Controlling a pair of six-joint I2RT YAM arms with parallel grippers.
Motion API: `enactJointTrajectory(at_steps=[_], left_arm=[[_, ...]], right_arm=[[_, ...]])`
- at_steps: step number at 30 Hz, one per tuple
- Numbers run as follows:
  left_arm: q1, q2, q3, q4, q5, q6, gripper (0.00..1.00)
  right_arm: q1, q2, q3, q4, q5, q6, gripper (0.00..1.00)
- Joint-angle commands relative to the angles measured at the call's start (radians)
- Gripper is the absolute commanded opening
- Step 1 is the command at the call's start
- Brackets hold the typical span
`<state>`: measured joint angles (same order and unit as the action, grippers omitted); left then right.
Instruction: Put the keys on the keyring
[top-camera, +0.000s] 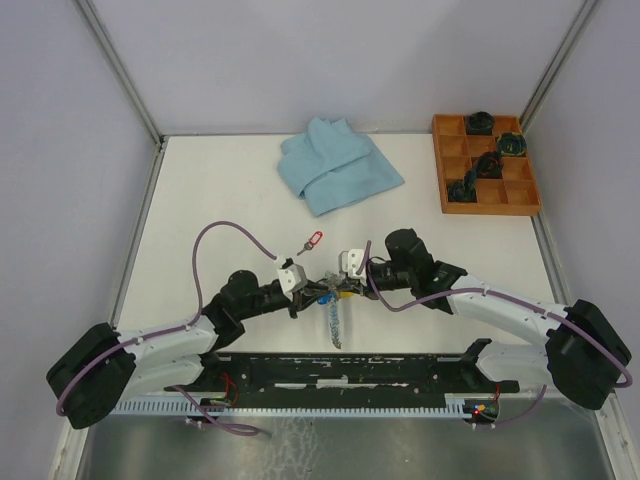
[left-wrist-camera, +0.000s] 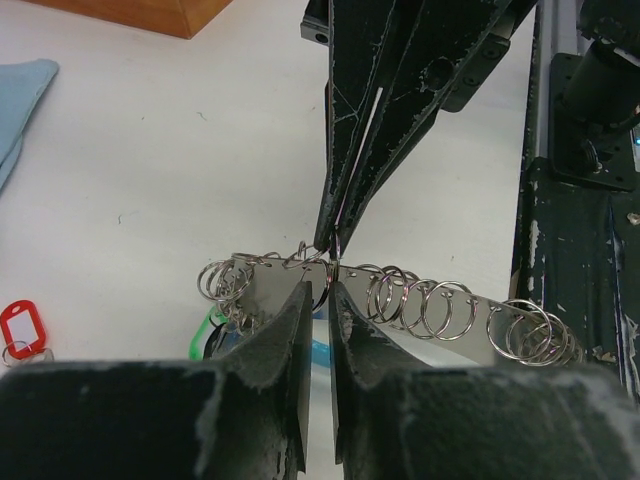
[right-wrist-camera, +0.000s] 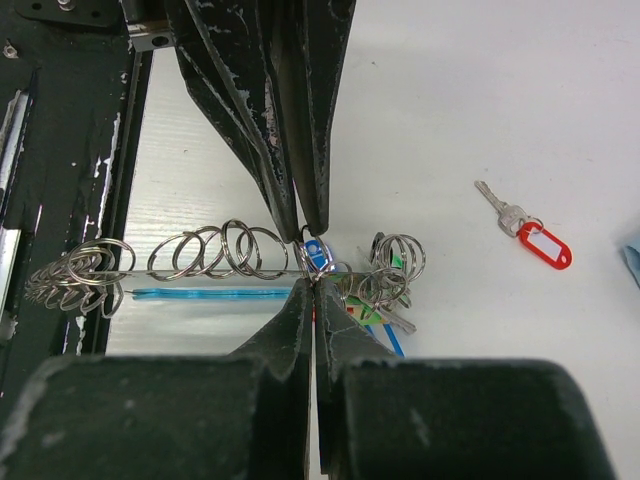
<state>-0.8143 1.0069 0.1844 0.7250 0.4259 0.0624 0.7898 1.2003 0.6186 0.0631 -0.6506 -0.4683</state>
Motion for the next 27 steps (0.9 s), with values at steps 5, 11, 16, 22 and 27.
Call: enactJointTrajectory(at_steps=[5,11,16,22,27], left_arm=[[0.003,0.017,0.030,0.077,0.060,-0.055,0.16],[0.003,-0.062,0.016,0.027,0.021,-0.067,0.18],[0.004,-0.078,0.005,0.027,0.019,-0.079,0.19],[0.002,-0.009,0.035,0.042,0.041,-0.086,0.17],[0.003,0.041,0.051,0.063,0.046,-0.098,0.15]], right_arm=[[0.003,-0.018,0.027,0.075,-0.014,0.013,0.01],[0.003,-0.019,0.024,0.072,0.015,0.013,0.01],[0.004,-0.015,0.024,0.087,0.008,0.024,0.01],[0.003,-0.017,0.025,0.092,0.003,0.029,0.01],[0.003,-0.019,0.023,0.092,-0.001,0.030,0.01]])
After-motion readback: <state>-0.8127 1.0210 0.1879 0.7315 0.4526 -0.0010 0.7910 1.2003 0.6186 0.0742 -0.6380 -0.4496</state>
